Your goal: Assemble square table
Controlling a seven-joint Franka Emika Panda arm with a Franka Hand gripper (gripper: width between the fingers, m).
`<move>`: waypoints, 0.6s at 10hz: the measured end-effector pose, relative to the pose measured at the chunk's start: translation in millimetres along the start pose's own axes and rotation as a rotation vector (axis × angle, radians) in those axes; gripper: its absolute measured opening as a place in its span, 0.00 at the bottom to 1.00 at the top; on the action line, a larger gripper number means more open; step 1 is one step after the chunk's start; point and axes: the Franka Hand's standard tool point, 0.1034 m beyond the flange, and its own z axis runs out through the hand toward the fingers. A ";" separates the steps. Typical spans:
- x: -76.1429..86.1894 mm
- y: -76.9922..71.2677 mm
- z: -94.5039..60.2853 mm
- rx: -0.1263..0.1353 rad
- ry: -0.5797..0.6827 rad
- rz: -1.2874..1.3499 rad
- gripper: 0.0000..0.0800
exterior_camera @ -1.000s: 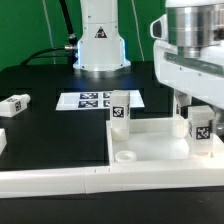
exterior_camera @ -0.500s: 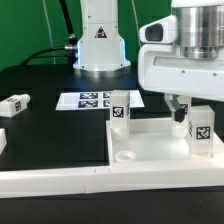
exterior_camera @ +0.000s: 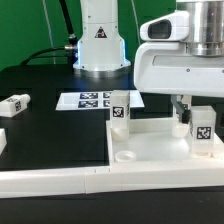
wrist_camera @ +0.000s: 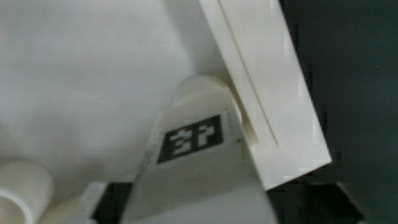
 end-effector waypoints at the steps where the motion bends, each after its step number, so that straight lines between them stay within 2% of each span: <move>1: 0.2 0.8 0.2 -0.001 0.000 0.068 0.36; 4: 0.7 2.4 0.9 0.000 -0.003 0.271 0.36; 6: 2.0 5.6 2.3 0.006 -0.014 0.618 0.36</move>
Offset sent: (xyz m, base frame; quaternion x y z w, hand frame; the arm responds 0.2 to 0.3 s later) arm 0.0000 0.0000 0.0000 0.0000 0.0000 0.1296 0.9916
